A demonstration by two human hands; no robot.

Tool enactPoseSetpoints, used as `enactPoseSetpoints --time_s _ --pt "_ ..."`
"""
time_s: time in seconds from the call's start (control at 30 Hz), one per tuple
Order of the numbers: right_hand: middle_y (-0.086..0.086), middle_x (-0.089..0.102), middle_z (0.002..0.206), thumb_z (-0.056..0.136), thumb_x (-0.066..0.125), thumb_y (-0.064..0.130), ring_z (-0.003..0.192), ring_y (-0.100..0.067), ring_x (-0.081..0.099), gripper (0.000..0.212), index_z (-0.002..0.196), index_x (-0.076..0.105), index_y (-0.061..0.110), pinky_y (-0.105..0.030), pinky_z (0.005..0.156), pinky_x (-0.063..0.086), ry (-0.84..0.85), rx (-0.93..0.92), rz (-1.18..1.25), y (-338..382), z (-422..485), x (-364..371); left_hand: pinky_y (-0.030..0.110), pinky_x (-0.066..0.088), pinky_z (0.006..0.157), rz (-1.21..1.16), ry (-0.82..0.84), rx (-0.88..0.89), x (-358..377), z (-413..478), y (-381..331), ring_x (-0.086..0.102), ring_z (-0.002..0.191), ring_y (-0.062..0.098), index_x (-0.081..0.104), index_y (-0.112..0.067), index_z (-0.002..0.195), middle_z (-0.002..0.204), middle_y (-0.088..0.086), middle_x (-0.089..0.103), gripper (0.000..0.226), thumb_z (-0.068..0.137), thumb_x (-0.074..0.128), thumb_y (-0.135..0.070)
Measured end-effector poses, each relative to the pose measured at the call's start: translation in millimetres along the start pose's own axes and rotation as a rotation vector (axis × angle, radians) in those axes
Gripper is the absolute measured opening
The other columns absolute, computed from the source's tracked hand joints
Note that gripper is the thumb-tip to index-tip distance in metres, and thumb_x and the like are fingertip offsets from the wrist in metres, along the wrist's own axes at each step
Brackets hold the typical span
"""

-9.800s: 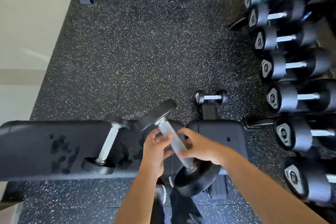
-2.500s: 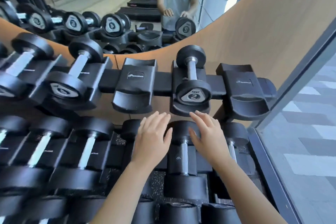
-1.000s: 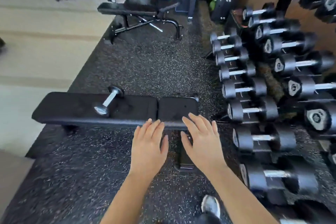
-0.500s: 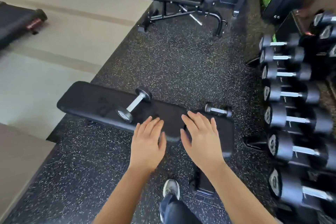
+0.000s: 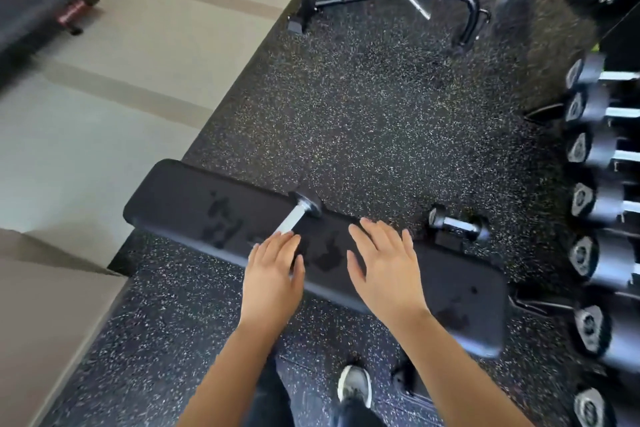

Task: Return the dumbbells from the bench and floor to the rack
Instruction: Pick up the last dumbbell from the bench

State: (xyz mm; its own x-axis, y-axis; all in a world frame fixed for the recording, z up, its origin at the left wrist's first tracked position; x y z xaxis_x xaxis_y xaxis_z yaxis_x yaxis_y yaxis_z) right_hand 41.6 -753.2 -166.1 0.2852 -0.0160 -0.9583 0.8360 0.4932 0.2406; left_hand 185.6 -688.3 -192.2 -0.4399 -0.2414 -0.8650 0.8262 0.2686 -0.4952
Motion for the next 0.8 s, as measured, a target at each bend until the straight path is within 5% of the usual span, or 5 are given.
enactPoseSetpoints --time_s 0.23,0.43,0.67,0.8 --pt "-0.01 0.071 0.108 0.066 0.078 0.02 0.1 -0.029 0.066 0.041 0.105 0.068 0.01 -0.06 0.083 0.048 0.01 0.122 -0.052 35.7 69.2 71.4 0.051 0.04 0.099 -0.12 0.105 0.041 17.2 87.3 78.5 0.056 0.113 0.034 0.063 0.0 0.108 0.113 0.017 0.066 0.029 0.079 0.06 -0.002" --pt "-0.008 0.071 0.106 0.069 0.076 0.017 0.1 -0.029 0.066 0.037 0.104 0.068 0.011 -0.06 0.085 0.047 0.064 0.308 0.047 45.6 103.0 147.4 0.04 0.038 0.103 -0.109 0.367 0.105 71.9 134.8 137.0 0.051 0.119 0.027 0.056 -0.004 0.118 0.122 0.01 0.061 0.033 0.085 0.054 -0.009" --pt "-0.007 0.069 0.109 0.075 0.07 0.017 0.103 -0.028 0.064 0.033 0.108 0.067 0.011 -0.056 0.094 0.044 0.189 0.431 0.189 27.1 106.6 251.1 0.013 0.029 0.094 -0.199 0.587 -0.042 155.8 153.0 202.3 0.048 0.12 0.014 0.049 -0.014 0.127 0.13 -0.001 0.054 0.04 0.087 0.054 -0.02" --pt "0.001 0.055 0.129 0.088 0.053 0.028 0.119 -0.022 0.049 0.04 0.126 0.052 0.019 -0.036 0.099 0.04 0.317 0.521 0.376 18.2 104.9 317.5 0.016 0.038 0.088 -0.392 0.742 -0.3 204.1 158.6 233.8 0.054 0.113 0.011 0.051 -0.021 0.124 0.127 -0.004 0.056 0.041 0.085 0.06 -0.022"
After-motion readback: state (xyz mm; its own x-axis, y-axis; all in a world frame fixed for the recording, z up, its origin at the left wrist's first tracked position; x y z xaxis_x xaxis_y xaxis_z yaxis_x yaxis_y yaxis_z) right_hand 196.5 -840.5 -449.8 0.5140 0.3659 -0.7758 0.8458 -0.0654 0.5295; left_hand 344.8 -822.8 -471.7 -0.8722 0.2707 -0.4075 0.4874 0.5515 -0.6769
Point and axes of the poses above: each hand's wrist, its own z-axis towards the middle knuckle, its own x-axis out of the palm, y = z × x, the point moved 6 cm from there along z, towards the middle knuckle
